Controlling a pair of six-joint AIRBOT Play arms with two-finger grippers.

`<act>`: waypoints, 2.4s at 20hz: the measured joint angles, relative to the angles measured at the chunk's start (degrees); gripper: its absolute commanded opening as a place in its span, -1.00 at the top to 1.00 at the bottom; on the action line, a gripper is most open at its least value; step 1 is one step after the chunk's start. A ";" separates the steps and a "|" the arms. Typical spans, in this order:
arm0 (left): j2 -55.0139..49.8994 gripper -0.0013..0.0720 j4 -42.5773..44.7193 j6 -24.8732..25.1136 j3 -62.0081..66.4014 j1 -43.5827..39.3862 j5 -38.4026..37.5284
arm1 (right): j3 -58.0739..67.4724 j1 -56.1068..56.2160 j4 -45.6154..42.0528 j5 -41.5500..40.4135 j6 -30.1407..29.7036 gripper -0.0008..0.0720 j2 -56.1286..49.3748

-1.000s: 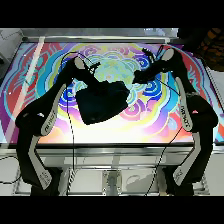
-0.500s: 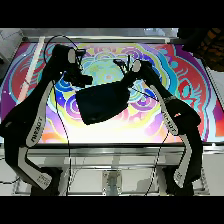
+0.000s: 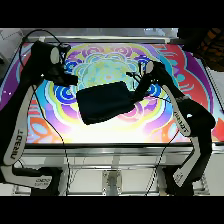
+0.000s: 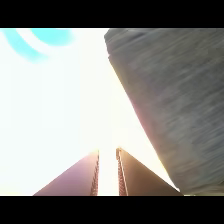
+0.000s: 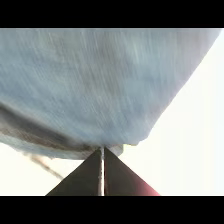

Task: Fold the clothes and pants, and hang the long-sleeved shirts on hangers.

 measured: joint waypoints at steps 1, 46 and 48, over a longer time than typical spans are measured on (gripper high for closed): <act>2.40 0.60 0.28 0.02 -3.87 0.48 1.44 | -2.29 -0.68 -0.09 -0.07 -0.22 0.92 1.64; 51.41 -0.48 -6.82 -4.31 -52.28 6.19 22.27 | -0.39 -1.57 21.66 -18.91 -2.03 0.92 -10.91; 51.41 -0.48 -6.80 -4.31 -52.54 6.19 22.21 | -0.37 -1.33 21.38 -18.12 -2.03 0.92 -10.91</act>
